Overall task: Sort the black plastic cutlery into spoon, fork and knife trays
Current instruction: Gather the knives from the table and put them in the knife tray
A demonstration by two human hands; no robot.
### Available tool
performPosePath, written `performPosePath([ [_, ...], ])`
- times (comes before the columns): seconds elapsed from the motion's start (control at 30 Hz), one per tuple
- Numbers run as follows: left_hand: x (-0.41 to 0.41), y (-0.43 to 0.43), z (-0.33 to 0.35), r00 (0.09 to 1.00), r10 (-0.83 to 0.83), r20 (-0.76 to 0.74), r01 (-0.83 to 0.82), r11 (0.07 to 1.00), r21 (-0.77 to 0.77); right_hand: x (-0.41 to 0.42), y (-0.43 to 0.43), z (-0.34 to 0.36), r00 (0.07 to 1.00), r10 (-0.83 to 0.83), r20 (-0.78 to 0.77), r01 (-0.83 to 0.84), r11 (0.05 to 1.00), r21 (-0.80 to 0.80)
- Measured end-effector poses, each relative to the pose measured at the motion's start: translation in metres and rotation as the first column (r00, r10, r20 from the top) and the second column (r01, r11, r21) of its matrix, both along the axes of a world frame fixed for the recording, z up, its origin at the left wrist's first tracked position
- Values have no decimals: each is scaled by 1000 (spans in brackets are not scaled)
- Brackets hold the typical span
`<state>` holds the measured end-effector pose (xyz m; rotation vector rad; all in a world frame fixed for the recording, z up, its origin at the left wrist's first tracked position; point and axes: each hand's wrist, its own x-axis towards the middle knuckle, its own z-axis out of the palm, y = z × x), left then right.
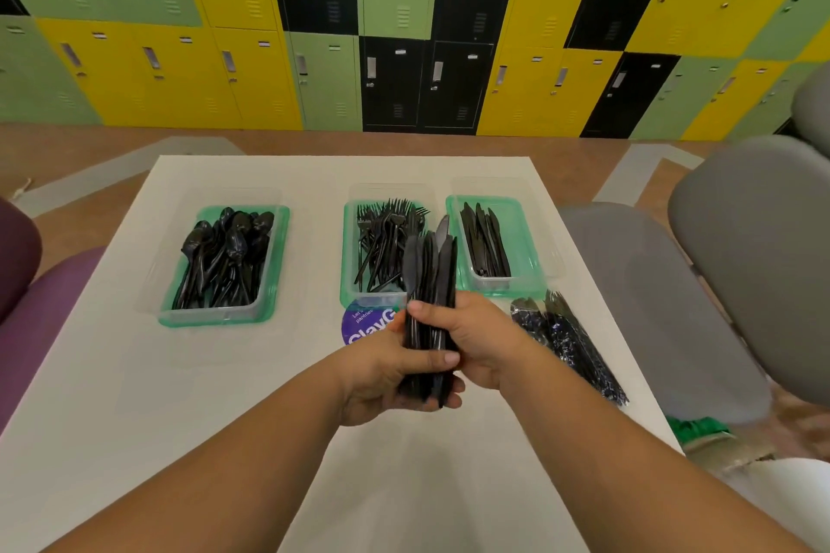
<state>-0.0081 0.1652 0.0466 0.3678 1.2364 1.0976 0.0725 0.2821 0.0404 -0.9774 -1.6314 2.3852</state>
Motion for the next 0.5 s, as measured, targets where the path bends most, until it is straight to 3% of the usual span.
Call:
performPosePath([
  [0.13,-23,9,-9,993,109,-47,-111,993,-42,-17,53,11,990,-137,23,137,991,2],
  [0.33,-62,14,-28,890,392,-232,-416,907,-63,-48,153,5,923,-363,125,334,921,201],
  [0.5,-77,7,-44,816,473,-332,-515,856,-47,-72,185,-21,900,-344,269,228,896,382],
])
